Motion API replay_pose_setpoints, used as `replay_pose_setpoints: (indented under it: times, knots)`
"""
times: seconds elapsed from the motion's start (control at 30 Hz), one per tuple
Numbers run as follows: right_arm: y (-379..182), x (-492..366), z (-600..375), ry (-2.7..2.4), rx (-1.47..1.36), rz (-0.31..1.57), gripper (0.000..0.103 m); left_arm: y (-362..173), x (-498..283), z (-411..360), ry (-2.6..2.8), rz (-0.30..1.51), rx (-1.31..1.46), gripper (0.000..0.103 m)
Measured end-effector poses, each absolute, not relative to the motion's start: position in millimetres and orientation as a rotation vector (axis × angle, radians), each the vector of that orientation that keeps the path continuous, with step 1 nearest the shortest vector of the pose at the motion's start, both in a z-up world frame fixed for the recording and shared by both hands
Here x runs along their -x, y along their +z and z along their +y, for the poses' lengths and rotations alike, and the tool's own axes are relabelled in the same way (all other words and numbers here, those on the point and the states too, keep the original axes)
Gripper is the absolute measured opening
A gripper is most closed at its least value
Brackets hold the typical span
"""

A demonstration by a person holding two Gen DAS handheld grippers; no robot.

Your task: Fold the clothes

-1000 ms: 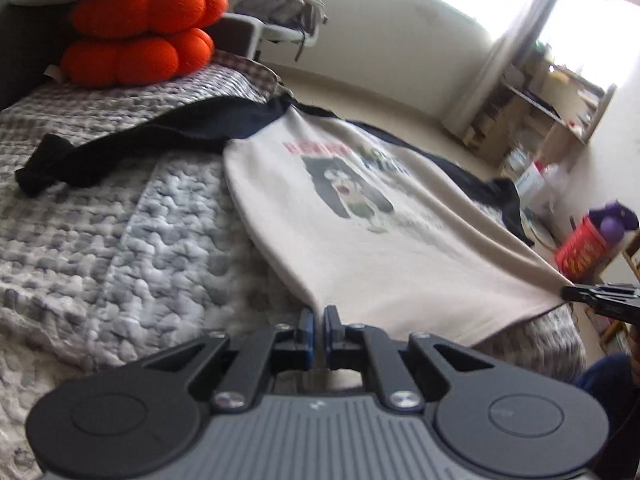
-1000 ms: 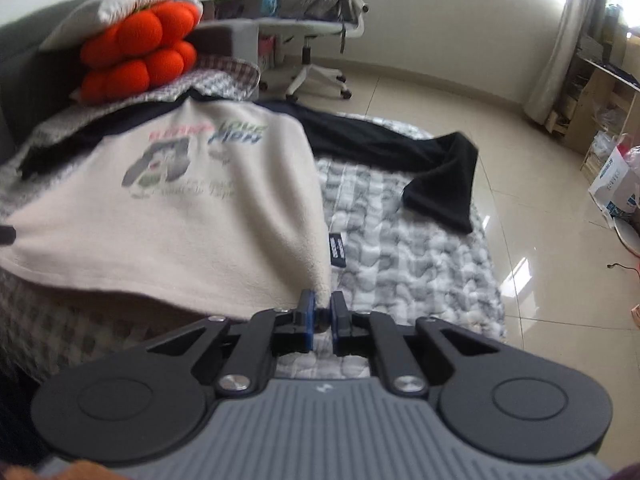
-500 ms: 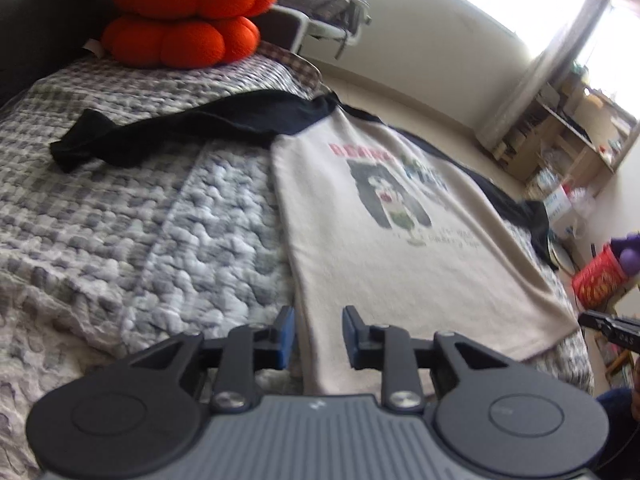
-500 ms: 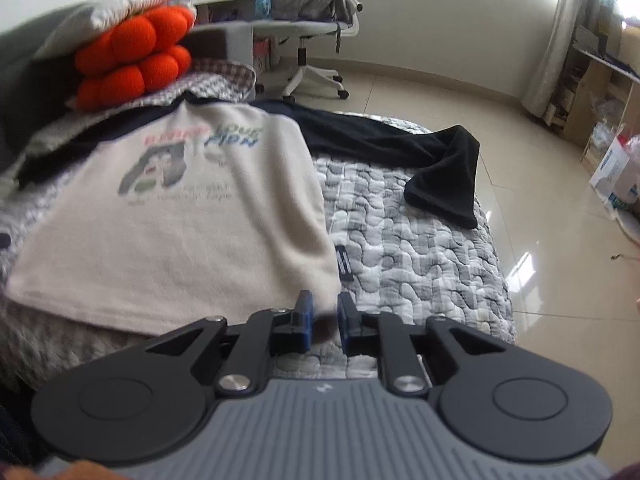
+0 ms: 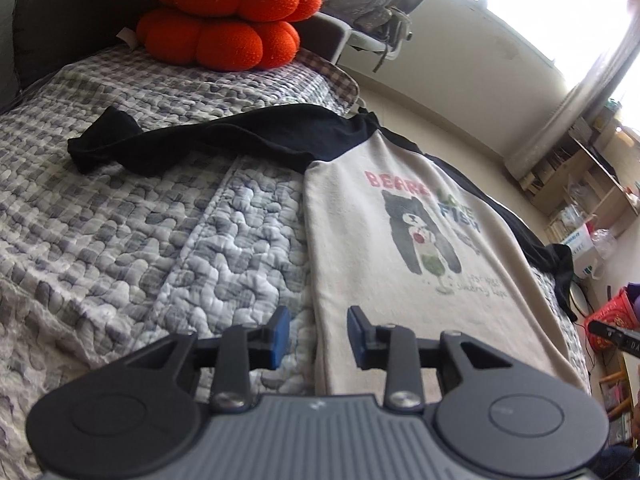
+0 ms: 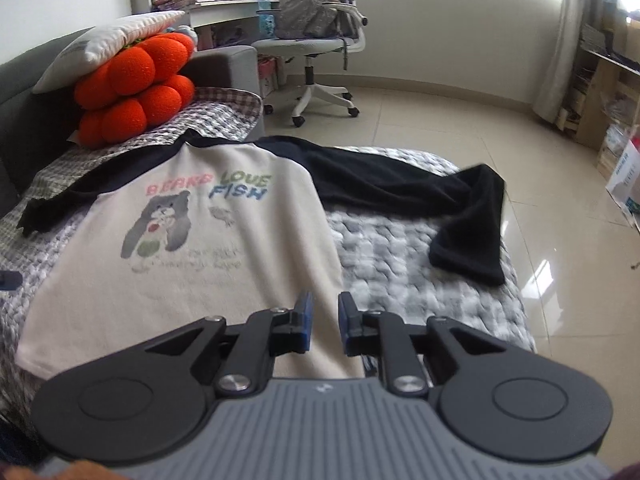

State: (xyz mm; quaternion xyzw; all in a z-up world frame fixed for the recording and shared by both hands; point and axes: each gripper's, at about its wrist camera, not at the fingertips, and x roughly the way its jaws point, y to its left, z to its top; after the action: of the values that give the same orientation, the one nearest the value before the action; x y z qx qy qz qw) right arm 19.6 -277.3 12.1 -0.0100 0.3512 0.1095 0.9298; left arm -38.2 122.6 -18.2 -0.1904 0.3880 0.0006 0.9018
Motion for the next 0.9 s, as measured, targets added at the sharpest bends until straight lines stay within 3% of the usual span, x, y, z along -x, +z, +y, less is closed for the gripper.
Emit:
replay_pose_setpoints:
  times: [0.1, 0.37, 0.47, 0.7, 0.9]
  knots:
    - [16.3, -41.0, -267.8, 0.237, 0.018, 0.717, 0.029, -13.5, 28.0, 118.7, 0.024, 0.802, 0.386, 0.038]
    - [32.0, -75.3, -240.7, 0.293, 0.045, 0.654, 0.033, 21.2, -10.5, 94.6, 0.086, 0.74, 0.351, 0.044]
    - [32.4, -88.4, -232.6, 0.293, 0.059, 0.652, 0.035, 27.6, -34.1, 81.1, 0.09, 0.737, 0.351, 0.051]
    - [37.6, -131.2, -222.8, 0.295, 0.069, 0.643, 0.043, -2.3, -81.4, 70.2, 0.111, 0.754, 0.27, 0.055]
    - [-3.0, -176.6, -222.5, 0.301, 0.017, 0.77, 0.044, -24.4, -98.8, 74.6, 0.122, 0.775, 0.218, 0.055]
